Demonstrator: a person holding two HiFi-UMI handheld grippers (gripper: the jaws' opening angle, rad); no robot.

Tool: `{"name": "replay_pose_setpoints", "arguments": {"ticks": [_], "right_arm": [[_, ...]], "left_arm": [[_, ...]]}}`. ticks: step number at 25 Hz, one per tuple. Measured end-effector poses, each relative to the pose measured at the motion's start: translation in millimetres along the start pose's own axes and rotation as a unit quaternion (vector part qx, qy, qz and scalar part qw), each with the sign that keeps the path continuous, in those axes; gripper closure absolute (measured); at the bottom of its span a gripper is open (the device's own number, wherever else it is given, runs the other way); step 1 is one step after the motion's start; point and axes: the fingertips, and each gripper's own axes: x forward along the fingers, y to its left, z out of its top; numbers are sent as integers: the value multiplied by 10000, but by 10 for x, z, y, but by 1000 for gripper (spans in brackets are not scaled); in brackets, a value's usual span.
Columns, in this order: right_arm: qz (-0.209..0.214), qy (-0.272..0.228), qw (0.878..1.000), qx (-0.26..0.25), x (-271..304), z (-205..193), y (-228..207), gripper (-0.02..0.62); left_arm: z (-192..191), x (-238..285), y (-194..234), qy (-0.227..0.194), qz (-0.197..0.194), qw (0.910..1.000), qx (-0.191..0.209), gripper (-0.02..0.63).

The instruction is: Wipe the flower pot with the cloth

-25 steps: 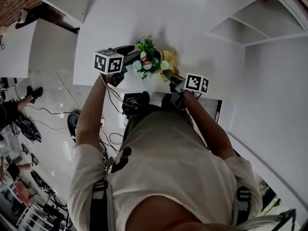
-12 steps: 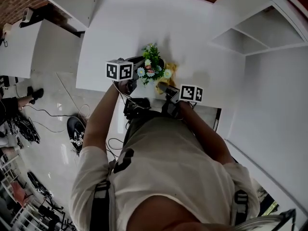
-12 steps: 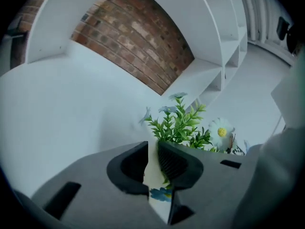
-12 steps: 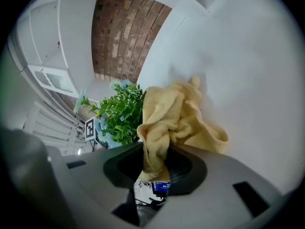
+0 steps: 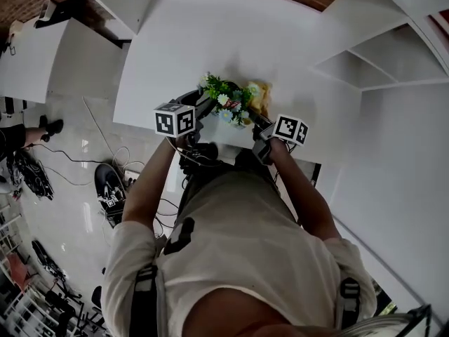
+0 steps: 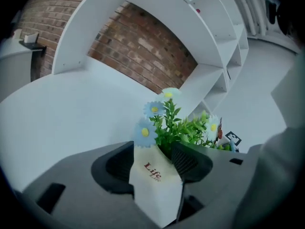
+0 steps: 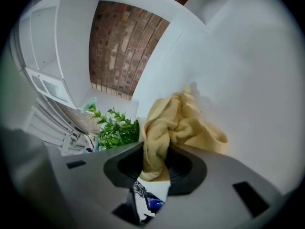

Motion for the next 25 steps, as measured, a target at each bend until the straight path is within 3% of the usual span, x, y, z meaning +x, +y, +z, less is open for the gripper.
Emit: {"name": "replay_pose_setpoints", "arguments": {"ticks": [6, 10, 12, 17, 21, 25], "right_arm": [[73, 268, 9995, -126, -73, -209, -38, 472], [70, 425, 9991, -44, 24, -456, 18, 472], [81, 511, 9986, 60, 78, -558, 40, 472], [181, 628, 9978, 89, 127, -690, 81, 471], [238, 85, 9992, 311, 18, -368, 38, 472], [127, -10, 9998, 124, -29, -128, -17, 471]], "left_arm": [[78, 176, 9, 213, -625, 9973, 319, 351], [43, 223, -53, 157, -768, 9965, 277, 435], [38, 208, -42, 44, -663, 9973, 316, 477], [-20, 171, -12, -4, -332, 9994, 88, 483], [-141, 61, -77, 40, 21, 10000, 26, 472], [-265, -18, -174, 158, 56, 9998, 54, 455]]}}
